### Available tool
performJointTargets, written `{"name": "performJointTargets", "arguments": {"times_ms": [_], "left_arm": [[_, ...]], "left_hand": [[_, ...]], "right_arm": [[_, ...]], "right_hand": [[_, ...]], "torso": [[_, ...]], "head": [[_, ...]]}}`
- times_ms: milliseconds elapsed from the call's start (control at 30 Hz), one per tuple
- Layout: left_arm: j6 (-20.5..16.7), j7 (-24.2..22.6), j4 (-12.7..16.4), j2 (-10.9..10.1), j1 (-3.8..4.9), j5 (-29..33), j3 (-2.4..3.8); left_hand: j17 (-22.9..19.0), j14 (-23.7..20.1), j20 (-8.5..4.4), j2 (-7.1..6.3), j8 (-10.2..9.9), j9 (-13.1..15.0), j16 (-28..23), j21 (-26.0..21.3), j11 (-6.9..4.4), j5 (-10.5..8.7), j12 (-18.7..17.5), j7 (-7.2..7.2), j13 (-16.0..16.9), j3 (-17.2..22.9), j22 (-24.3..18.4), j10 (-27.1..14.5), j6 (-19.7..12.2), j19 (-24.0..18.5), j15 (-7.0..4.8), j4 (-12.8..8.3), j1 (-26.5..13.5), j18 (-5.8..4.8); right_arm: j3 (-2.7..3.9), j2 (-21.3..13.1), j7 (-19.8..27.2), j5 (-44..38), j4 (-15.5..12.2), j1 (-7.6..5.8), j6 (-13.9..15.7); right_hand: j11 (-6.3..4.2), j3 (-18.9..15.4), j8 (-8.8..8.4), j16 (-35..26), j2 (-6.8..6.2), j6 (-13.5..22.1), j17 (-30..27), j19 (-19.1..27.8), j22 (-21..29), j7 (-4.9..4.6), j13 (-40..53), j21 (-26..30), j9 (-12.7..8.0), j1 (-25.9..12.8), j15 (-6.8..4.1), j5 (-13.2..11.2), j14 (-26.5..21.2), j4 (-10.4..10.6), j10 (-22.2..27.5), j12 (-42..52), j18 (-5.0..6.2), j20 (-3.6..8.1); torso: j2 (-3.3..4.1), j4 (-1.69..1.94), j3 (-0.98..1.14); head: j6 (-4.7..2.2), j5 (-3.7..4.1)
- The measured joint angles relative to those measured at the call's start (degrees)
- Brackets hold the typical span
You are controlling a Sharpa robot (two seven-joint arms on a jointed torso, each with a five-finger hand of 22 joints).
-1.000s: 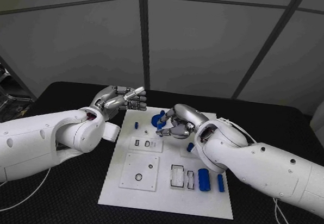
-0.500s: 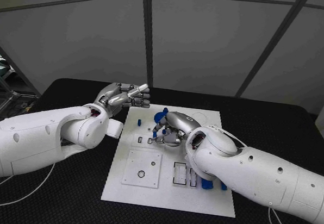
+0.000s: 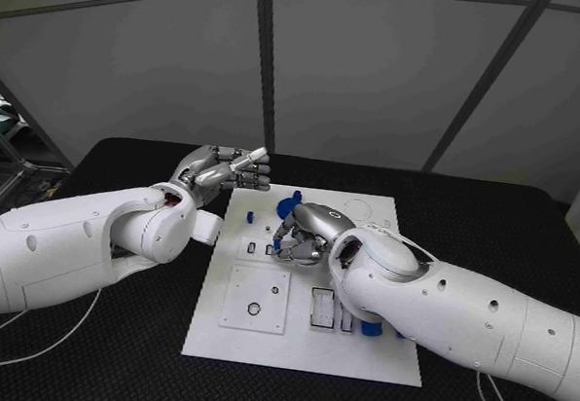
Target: Assemble the parts on the task board
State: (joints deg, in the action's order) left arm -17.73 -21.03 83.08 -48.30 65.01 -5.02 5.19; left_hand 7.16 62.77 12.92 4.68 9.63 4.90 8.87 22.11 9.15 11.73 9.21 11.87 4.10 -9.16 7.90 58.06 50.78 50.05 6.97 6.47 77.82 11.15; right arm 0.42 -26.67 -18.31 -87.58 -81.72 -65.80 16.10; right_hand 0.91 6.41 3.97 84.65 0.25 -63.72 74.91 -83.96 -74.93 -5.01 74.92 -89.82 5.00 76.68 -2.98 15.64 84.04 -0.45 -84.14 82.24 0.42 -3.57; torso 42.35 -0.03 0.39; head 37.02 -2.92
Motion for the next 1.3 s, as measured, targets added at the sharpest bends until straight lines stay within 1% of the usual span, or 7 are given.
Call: {"name": "performJointTargets", "arguments": {"times_ms": [233,467,800,867,967,1233,1300], "left_arm": [[0.05,0.01,-0.03,0.02,0.0,0.0,0.0],[0.1,0.02,-0.05,0.05,0.0,0.0,0.0],[0.14,0.03,-0.18,0.1,0.0,0.0,0.0],[0.14,0.03,-0.21,0.12,0.0,0.0,0.0],[0.14,0.03,-0.26,0.17,0.0,0.0,0.0],[0.15,0.03,-0.34,0.24,0.0,0.0,0.0],[0.15,0.03,-0.35,0.25,0.0,0.0,0.0]], "left_hand": [[0.0,0.0,0.0,0.0,0.0,0.0,0.0,0.0,0.0,0.0,0.0,0.0,0.0,0.0,0.0,0.0,0.0,0.0,0.0,0.0,0.0,0.0],[-0.01,0.0,0.0,0.0,0.0,0.0,0.0,0.0,0.0,0.0,0.0,0.0,0.0,0.0,0.01,0.0,0.0,0.0,0.0,0.0,0.0,0.0],[-0.01,0.0,0.0,0.0,0.0,0.0,0.0,0.0,0.0,0.0,0.0,0.0,0.0,0.0,0.01,0.0,0.0,0.0,0.0,0.0,0.0,0.0],[-0.01,0.0,0.0,0.0,0.0,0.0,0.0,0.0,0.0,0.0,0.0,0.0,0.0,0.0,0.01,0.0,0.0,0.0,0.0,0.0,0.0,0.0],[-0.01,0.0,0.0,0.0,0.0,0.0,0.0,0.0,0.0,0.0,0.0,0.0,0.0,0.0,0.01,0.0,0.0,0.0,0.0,0.0,0.0,0.0],[0.03,0.0,0.0,0.0,-0.23,-0.05,0.0,0.0,0.0,0.0,0.0,0.0,0.0,0.0,-0.03,0.0,0.0,0.0,0.0,0.0,0.0,0.0],[0.03,0.0,0.0,0.0,-0.23,-0.05,0.0,0.0,0.0,0.0,0.0,0.0,0.0,0.0,-0.03,0.0,0.0,0.0,0.0,0.0,0.0,0.0]], "right_arm": [[-0.11,0.34,-0.2,-0.46,0.54,0.06,-0.91],[-0.2,0.65,-0.13,-0.84,1.0,0.02,-1.03],[-0.27,0.8,0.18,-1.39,1.44,-0.02,-1.06],[-0.27,0.81,0.21,-1.51,1.5,-0.02,-1.09],[-0.27,0.83,0.24,-1.7,1.52,-0.03,-1.17],[-0.35,0.84,0.22,-2.33,1.52,-0.03,-1.55],[-0.39,0.84,0.18,-2.46,1.52,0.0,-1.67]], "right_hand": [[0.0,-0.01,-0.15,0.0,0.01,0.0,0.0,0.0,0.0,0.0,0.0,0.0,-0.01,-0.02,0.0,-0.01,0.0,0.01,0.0,0.0,0.0,0.0],[0.0,-0.05,0.03,0.0,0.23,0.03,0.0,0.0,0.01,0.02,0.0,0.0,-0.02,-0.25,0.0,0.18,0.0,0.05,0.0,0.0,0.01,0.0],[0.0,0.09,0.02,0.0,0.0,0.11,0.0,-0.21,0.01,0.09,0.0,0.0,-0.06,-0.49,0.0,0.18,0.0,-0.1,0.0,-0.22,0.01,0.21],[0.0,0.12,0.02,0.0,-0.3,0.12,-0.01,-0.21,0.01,0.09,0.0,0.0,-0.08,-0.79,0.0,0.18,0.0,-0.13,0.0,-0.47,0.01,0.21],[0.0,0.12,0.01,0.0,-0.3,0.16,-0.01,-0.21,0.01,0.13,0.0,0.0,-0.09,-0.79,0.0,0.18,0.0,-0.13,0.0,-0.48,0.01,0.2],[0.0,0.03,-0.32,0.0,-0.93,1.16,0.04,-0.21,0.01,-0.77,0.0,0.0,-0.5,-1.66,0.0,0.34,0.0,-0.36,0.0,-1.26,0.01,0.2],[0.0,0.04,-0.31,0.0,-1.0,1.75,0.04,-0.21,0.01,-0.76,0.0,0.0,-0.64,-1.8,0.0,0.35,0.0,-0.37,0.0,-1.5,0.01,0.2]], "torso": [[-0.03,0.02,-0.01],[-0.03,0.02,-0.02],[-0.03,0.02,-0.01],[-0.03,0.02,-0.01],[-0.03,0.02,0.0],[-0.01,0.02,0.0],[-0.01,0.02,0.0]], "head": [[0.09,-0.05],[0.05,0.15],[-0.03,0.25],[0.0,0.25],[0.1,0.26],[0.27,0.25],[0.27,0.25]]}}
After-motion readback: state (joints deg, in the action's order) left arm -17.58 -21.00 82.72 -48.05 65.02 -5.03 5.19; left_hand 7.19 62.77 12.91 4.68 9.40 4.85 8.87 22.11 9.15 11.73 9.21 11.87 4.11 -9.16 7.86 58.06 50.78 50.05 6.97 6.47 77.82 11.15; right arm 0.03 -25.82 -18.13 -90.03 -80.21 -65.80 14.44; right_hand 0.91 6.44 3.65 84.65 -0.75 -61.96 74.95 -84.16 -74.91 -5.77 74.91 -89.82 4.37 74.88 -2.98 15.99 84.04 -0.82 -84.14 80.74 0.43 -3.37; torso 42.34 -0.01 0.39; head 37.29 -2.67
